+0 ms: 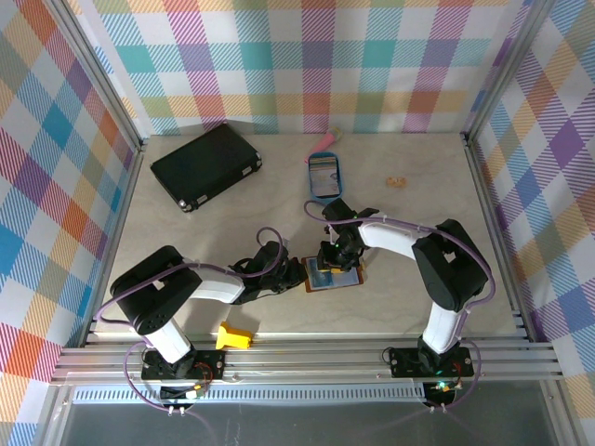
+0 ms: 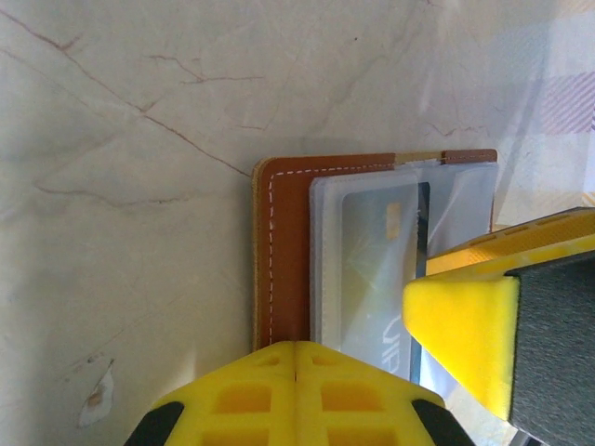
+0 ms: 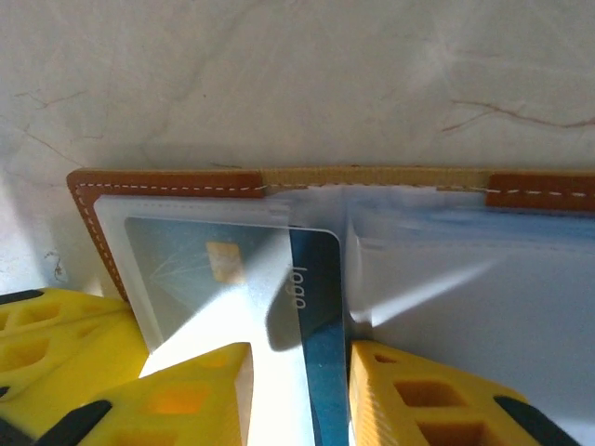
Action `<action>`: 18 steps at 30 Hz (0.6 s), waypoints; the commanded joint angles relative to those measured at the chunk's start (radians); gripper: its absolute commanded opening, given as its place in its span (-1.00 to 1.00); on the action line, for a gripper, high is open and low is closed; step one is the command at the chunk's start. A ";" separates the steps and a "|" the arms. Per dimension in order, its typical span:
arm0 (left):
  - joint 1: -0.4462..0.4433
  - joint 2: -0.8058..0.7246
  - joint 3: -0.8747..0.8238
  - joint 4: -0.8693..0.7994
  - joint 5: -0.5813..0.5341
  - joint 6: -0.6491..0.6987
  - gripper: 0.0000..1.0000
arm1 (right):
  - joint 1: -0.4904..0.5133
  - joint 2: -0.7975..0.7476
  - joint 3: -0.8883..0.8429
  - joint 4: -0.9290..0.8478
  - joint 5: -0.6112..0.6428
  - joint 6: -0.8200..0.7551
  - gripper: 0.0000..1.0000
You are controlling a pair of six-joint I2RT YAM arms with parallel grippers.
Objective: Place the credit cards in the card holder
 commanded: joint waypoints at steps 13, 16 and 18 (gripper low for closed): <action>-0.009 0.017 -0.020 0.038 0.003 0.001 -1.00 | 0.014 0.000 -0.040 0.113 -0.148 0.066 -0.47; -0.010 0.019 -0.020 0.039 0.003 0.001 -1.00 | 0.013 0.004 -0.051 0.140 -0.174 0.070 -0.47; -0.009 0.021 -0.019 0.040 0.004 0.001 -1.00 | 0.013 -0.002 -0.060 0.162 -0.185 0.071 -0.47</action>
